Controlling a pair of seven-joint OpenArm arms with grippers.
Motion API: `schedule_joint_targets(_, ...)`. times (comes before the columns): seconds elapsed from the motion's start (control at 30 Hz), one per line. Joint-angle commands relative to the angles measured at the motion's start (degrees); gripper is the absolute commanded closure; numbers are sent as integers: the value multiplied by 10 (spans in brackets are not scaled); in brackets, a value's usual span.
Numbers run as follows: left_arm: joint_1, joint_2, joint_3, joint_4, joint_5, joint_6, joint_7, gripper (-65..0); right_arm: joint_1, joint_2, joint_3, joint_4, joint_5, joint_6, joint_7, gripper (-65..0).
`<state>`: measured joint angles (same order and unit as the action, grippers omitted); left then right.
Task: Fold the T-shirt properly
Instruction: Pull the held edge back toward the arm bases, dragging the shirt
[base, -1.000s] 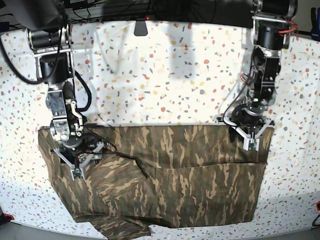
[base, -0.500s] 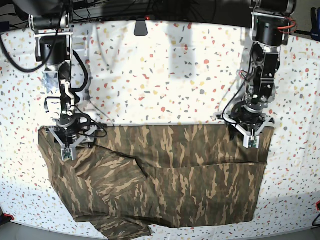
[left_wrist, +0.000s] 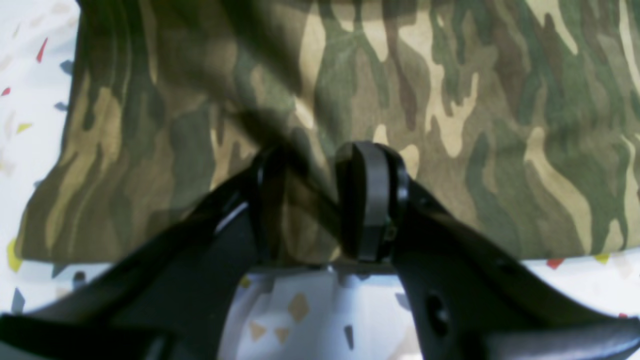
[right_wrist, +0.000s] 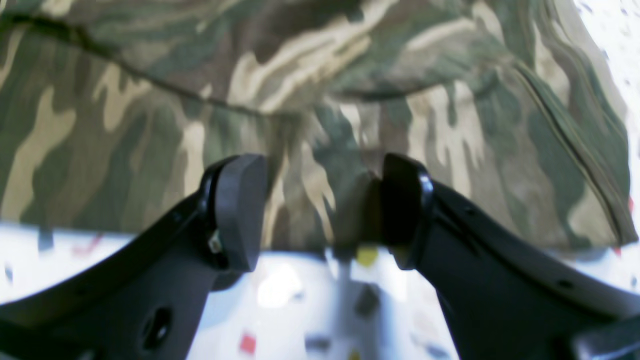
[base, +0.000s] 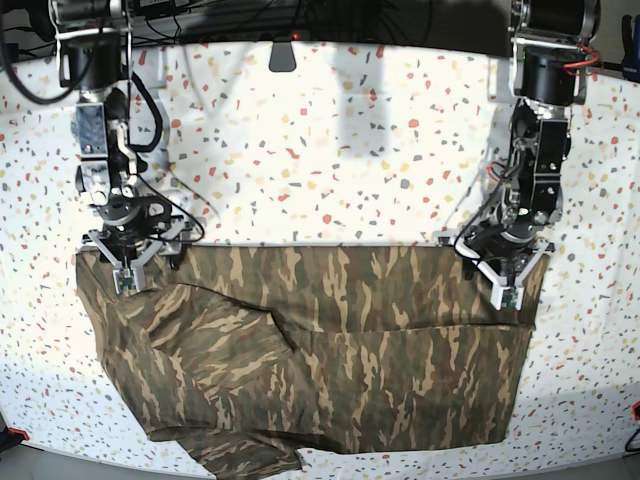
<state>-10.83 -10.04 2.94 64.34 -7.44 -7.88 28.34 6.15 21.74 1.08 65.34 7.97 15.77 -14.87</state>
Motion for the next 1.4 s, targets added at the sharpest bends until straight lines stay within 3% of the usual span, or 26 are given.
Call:
schedule_joint_targets(0.0,28,-10,-2,-7,16,16,91,-219,-10,14,1,10,-4,2,-32,-368)
schedule_joint_targets(0.23,94,-36,-2,51,14,17,96,-219,-48,38,1,48,18,1,-44,-368)
schedule_joint_targets(0.67,113,-52,-2,123,14,17,78,-219,-10,35,1,118,85,2,-45,-368)
schedule_joint_targets(0.87,116,-52,-2,123,14,17,76,-219,79,17,1,81,83,15,-95,-368)
schedule_joint_targets(1.0,119,-52,-2,123,14,17,76,-219,105,-2,1,10,31,24,-99,-368)
schedule_joint_targets(1.17,120,-52,-2,123,31,17,63,-219,101,-11,0,-85,15,52,-83,-368)
schedule_joint_targets(1.37,139,-52,-2,124,29,17,77,-215,40,10,0,-25,64,53,-101,-368)
